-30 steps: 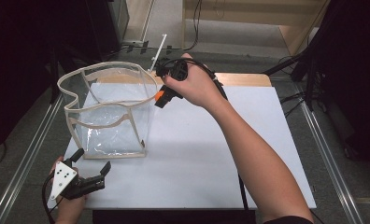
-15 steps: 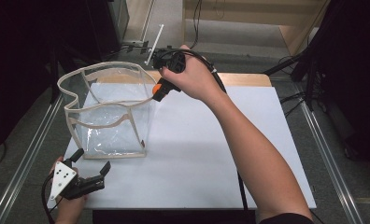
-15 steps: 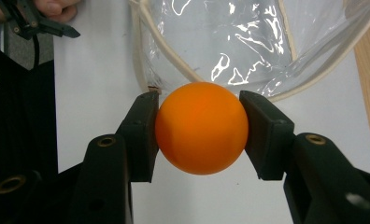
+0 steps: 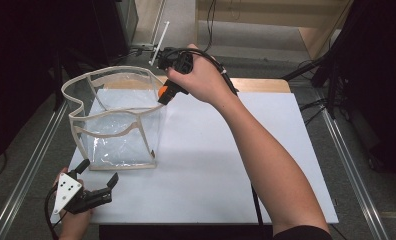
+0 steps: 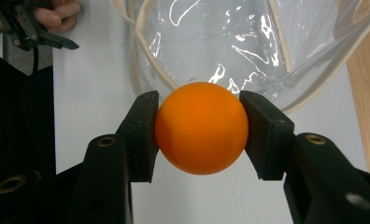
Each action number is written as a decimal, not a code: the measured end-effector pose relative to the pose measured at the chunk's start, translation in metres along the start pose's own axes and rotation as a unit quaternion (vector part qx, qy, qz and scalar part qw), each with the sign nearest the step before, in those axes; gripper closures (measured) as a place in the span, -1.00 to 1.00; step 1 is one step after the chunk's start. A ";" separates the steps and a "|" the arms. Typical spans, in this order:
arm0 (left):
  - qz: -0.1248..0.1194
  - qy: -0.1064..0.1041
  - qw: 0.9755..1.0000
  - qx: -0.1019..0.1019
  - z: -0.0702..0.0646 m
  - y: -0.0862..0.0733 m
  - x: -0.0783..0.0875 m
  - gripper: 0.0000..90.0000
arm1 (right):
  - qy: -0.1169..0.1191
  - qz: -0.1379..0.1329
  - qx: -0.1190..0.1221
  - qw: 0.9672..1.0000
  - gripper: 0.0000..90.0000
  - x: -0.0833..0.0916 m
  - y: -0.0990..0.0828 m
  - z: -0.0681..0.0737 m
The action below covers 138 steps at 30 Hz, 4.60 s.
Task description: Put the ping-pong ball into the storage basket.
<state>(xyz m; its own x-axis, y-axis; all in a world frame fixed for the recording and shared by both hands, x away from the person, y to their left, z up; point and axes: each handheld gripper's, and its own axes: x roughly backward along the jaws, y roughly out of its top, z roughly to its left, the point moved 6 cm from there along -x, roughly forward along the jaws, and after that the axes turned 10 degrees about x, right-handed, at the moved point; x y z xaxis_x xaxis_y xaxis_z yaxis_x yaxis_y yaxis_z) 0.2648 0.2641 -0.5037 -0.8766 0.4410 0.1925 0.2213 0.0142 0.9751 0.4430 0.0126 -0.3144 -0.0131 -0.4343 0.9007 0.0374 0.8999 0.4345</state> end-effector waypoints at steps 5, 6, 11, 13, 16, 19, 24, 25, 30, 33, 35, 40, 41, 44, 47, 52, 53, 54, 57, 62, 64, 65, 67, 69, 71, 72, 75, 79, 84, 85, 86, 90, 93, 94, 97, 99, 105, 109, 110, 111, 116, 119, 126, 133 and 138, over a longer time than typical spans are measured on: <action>0.000 0.000 1.000 0.001 0.000 0.000 0.000 -0.97 | -0.005 -0.004 0.003 1.000 0.07 -0.003 0.005 -0.003; 0.000 0.000 1.000 0.001 0.000 0.000 0.000 -0.97 | -0.004 0.000 0.001 1.000 0.07 -0.003 0.006 -0.003; 0.000 0.000 1.000 0.002 0.000 0.000 0.000 -0.97 | -0.006 -0.001 0.002 1.000 0.07 -0.007 0.009 -0.006; 0.001 -0.001 1.000 0.001 0.000 0.000 0.000 -0.97 | -0.004 -0.001 -0.002 1.000 0.07 -0.008 0.010 -0.007; 0.001 0.000 1.000 0.002 0.000 0.000 0.000 -0.97 | -0.004 0.003 -0.002 1.000 0.07 -0.011 0.012 -0.010; 0.001 0.000 1.000 0.002 0.000 0.000 0.000 -0.97 | -0.007 0.002 0.000 1.000 0.07 -0.014 0.015 -0.014; 0.000 -0.001 1.000 0.001 0.000 0.000 0.000 -0.97 | -0.009 0.011 -0.003 1.000 0.07 -0.021 0.017 -0.019; 0.000 -0.001 1.000 0.002 0.000 0.000 0.000 -0.97 | -0.010 0.013 -0.004 1.000 0.07 -0.022 0.017 -0.020; 0.001 -0.001 1.000 0.001 0.000 0.000 0.000 -0.97 | -0.014 0.021 -0.009 1.000 0.06 -0.025 0.013 -0.022; 0.000 -0.001 1.000 0.001 0.000 0.000 0.000 -0.97 | -0.013 0.018 -0.013 1.000 0.04 -0.024 0.011 -0.020; 0.000 -0.001 1.000 0.001 0.000 0.000 0.000 -0.97 | -0.021 0.016 -0.011 1.000 -0.10 -0.022 0.009 -0.020; -0.001 0.000 1.000 0.002 0.000 0.000 0.000 -0.97 | -0.034 0.014 -0.015 0.999 -0.41 -0.017 0.004 -0.016; -0.001 0.000 1.000 0.002 0.000 0.000 0.000 -0.97 | -0.035 0.014 -0.014 0.999 -0.46 -0.016 0.003 -0.016; -0.001 -0.001 1.000 0.002 0.000 0.000 0.000 -0.97 | -0.033 0.010 -0.018 0.999 -0.67 -0.015 -0.003 -0.012; -0.001 -0.001 1.000 0.002 0.000 0.000 0.000 -0.97 | -0.035 0.010 -0.018 0.999 -0.78 -0.015 -0.010 -0.009; -0.001 -0.001 1.000 0.002 0.000 0.000 0.000 -0.97 | -0.043 0.005 -0.024 0.999 -1.00 -0.015 -0.019 -0.004; -0.001 -0.001 1.000 0.002 0.000 0.000 0.000 -0.97 | -0.046 0.003 -0.025 0.999 -1.00 -0.015 -0.020 -0.004; -0.001 0.000 1.000 0.002 0.000 0.000 0.000 -0.97 | -0.049 0.001 -0.025 0.998 -1.00 -0.015 -0.021 -0.003; -0.001 0.000 1.000 0.001 0.000 0.000 0.000 -0.97 | -0.049 -0.003 -0.026 0.998 -1.00 -0.016 -0.027 0.001; -0.001 -0.001 1.000 0.001 0.000 0.000 0.000 -0.97 | -0.051 -0.007 -0.031 0.998 -1.00 -0.020 -0.038 0.005; -0.001 0.000 1.000 0.001 0.000 0.000 0.000 -0.97 | -0.053 -0.005 -0.032 0.998 -1.00 -0.022 -0.043 0.006; -0.001 0.000 1.000 0.001 0.000 0.000 0.000 -0.97 | -0.051 -0.006 -0.033 0.998 -1.00 -0.023 -0.046 0.007; -0.001 -0.001 1.000 0.000 0.000 0.000 0.000 -0.97 | -0.050 -0.009 -0.036 0.998 -1.00 -0.025 -0.050 0.009; -0.001 -0.001 1.000 0.001 0.000 0.000 0.000 -0.97 | -0.046 -0.012 -0.036 0.998 -1.00 -0.028 -0.055 0.012; -0.001 -0.001 1.000 0.001 0.000 0.000 0.000 -0.97 | -0.044 -0.011 -0.037 0.998 -1.00 -0.031 -0.060 0.014; -0.001 -0.001 1.000 0.001 0.000 0.000 0.000 -0.97 | -0.045 -0.010 -0.038 0.998 -1.00 -0.032 -0.063 0.015; -0.001 0.000 1.000 0.001 0.000 0.000 0.000 -0.97 | -0.043 -0.011 -0.040 0.998 -1.00 -0.034 -0.069 0.017; -0.001 0.000 1.000 0.001 0.000 0.000 0.000 -0.97 | -0.043 -0.012 -0.041 0.998 -1.00 -0.036 -0.077 0.020; -0.001 0.000 1.000 0.001 0.000 0.000 0.000 -0.97 | -0.047 -0.013 -0.039 0.998 -1.00 -0.040 -0.085 0.024; 0.000 0.000 1.000 0.000 0.000 0.000 0.000 -0.97 | -0.047 -0.012 -0.038 0.998 -1.00 -0.041 -0.087 0.025; -0.001 0.000 1.000 0.001 0.000 0.000 0.000 -0.97 | -0.047 -0.016 -0.040 0.998 -1.00 -0.042 -0.088 0.026; 0.000 0.000 1.000 0.001 0.000 0.000 0.000 -0.97 | -0.051 -0.018 -0.042 0.998 -1.00 -0.044 -0.096 0.028; 0.000 0.000 1.000 0.000 0.000 0.000 0.000 -0.97 | -0.053 -0.017 -0.050 0.997 -1.00 -0.046 -0.103 0.030; 0.000 0.000 1.000 0.000 0.000 0.000 0.000 -0.97 | -0.052 -0.016 -0.050 0.997 -1.00 -0.047 -0.105 0.031; 0.000 0.000 1.000 0.000 0.000 0.000 0.000 -0.97 | -0.053 -0.013 -0.056 0.997 -1.00 -0.050 -0.113 0.032; 0.000 0.000 1.000 0.000 0.000 0.000 0.000 -0.97 | -0.055 -0.016 -0.056 0.997 -1.00 -0.051 -0.118 0.033; 0.000 0.001 1.000 0.001 0.000 0.000 0.000 -0.97 | -0.058 -0.020 -0.054 0.997 -1.00 -0.052 -0.128 0.038; 0.000 0.001 1.000 -0.001 0.000 0.000 0.000 -0.97 | -0.062 -0.022 -0.056 0.996 -1.00 -0.053 -0.136 0.042; 0.000 0.001 1.000 0.000 0.000 0.000 0.000 -0.97 | -0.062 -0.021 -0.057 0.996 -1.00 -0.053 -0.137 0.043; 0.000 0.000 1.000 0.000 0.000 0.000 0.000 -0.97 | -0.062 -0.022 -0.059 0.996 -1.00 -0.053 -0.139 0.044; 0.000 0.001 1.000 -0.001 0.000 0.000 0.000 -0.97 | -0.068 -0.016 -0.061 0.996 -1.00 -0.058 -0.150 0.047; 0.000 0.001 1.000 -0.001 0.000 0.000 0.000 -0.97 | -0.066 -0.021 -0.062 0.996 -1.00 -0.062 -0.155 0.050; 0.000 0.001 1.000 -0.001 0.000 -0.001 0.000 -0.97 | -0.067 -0.023 -0.075 0.995 -1.00 -0.068 -0.169 0.055; 0.000 0.001 1.000 -0.001 -0.001 -0.001 0.000 -0.97 | -0.070 -0.018 -0.081 0.994 -1.00 -0.073 -0.184 0.058; 0.000 0.001 1.000 -0.001 -0.001 -0.001 0.000 -0.97 | -0.069 -0.019 -0.088 0.994 -1.00 -0.077 -0.193 0.062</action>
<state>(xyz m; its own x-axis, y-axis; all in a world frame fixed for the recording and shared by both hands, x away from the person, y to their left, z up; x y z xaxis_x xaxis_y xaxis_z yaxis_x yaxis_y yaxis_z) 0.2645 0.2635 -0.5042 -0.8776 0.4392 0.1923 0.2202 0.0129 0.9754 0.3750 -0.1257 -0.4670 -0.1550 -0.4465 0.8813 0.2082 0.8572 0.4709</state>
